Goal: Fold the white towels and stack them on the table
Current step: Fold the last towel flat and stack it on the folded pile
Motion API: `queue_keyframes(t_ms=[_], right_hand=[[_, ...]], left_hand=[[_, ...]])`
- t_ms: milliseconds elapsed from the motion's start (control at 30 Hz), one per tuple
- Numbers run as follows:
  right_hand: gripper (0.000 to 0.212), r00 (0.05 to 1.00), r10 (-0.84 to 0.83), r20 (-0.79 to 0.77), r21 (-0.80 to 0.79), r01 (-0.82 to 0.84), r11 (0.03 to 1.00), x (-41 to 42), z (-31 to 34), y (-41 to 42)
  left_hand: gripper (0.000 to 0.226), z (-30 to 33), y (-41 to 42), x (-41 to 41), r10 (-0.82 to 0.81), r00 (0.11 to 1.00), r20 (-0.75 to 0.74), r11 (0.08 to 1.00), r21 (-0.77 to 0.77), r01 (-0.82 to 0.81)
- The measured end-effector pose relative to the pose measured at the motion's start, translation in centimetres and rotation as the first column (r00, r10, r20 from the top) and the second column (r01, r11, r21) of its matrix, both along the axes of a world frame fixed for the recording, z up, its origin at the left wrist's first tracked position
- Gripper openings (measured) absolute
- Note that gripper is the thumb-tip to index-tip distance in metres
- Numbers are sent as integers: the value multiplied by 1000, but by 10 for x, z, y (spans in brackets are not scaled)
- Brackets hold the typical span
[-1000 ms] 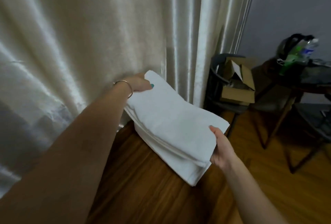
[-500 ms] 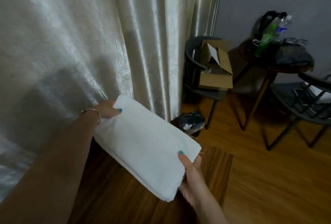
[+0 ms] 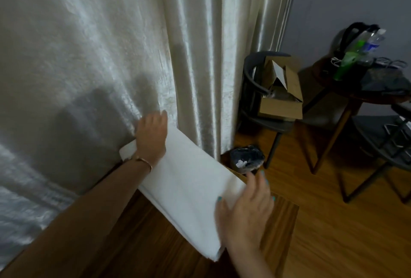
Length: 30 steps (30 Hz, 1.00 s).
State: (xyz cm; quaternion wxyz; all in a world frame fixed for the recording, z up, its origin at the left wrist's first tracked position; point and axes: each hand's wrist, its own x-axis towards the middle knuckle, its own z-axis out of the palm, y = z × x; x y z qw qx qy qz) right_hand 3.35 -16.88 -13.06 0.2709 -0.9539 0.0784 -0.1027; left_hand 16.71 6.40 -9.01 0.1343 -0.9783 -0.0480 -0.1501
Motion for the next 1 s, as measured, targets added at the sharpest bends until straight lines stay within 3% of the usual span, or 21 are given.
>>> queue_keyframes(t_ms=[67,133,200,333,433,700,1000], right_hand=[[77,969,237,-72,-132,-245,960,8,4,7],[70,920,358,-159,-218,-386,896,14,-2,15],[69,889,390,-242,-251,-445,859,13,-12,20],[71,867,379,-325,-299,-474,828,13,-24,21],[71,852,388,-352,-279,-491,825,16,-24,19],[68,760,466,-453,-146,-579,802,29,-27,13],[70,708,484,-514,-119,-618,777,43,-32,15]], left_hand=[[57,-9,-19,-15,-101,991,85,987,-113,110],[58,-21,-31,-30,-20,998,-56,951,-309,2],[71,-38,-31,-40,53,976,-211,911,-391,-134],[85,-59,-19,-50,110,946,-306,834,-489,-256],[86,-56,-21,-50,117,930,-347,816,-501,-289],[96,-64,-22,-46,131,949,-286,843,-471,-258],[90,-71,-24,-38,195,944,-266,871,-396,-291]])
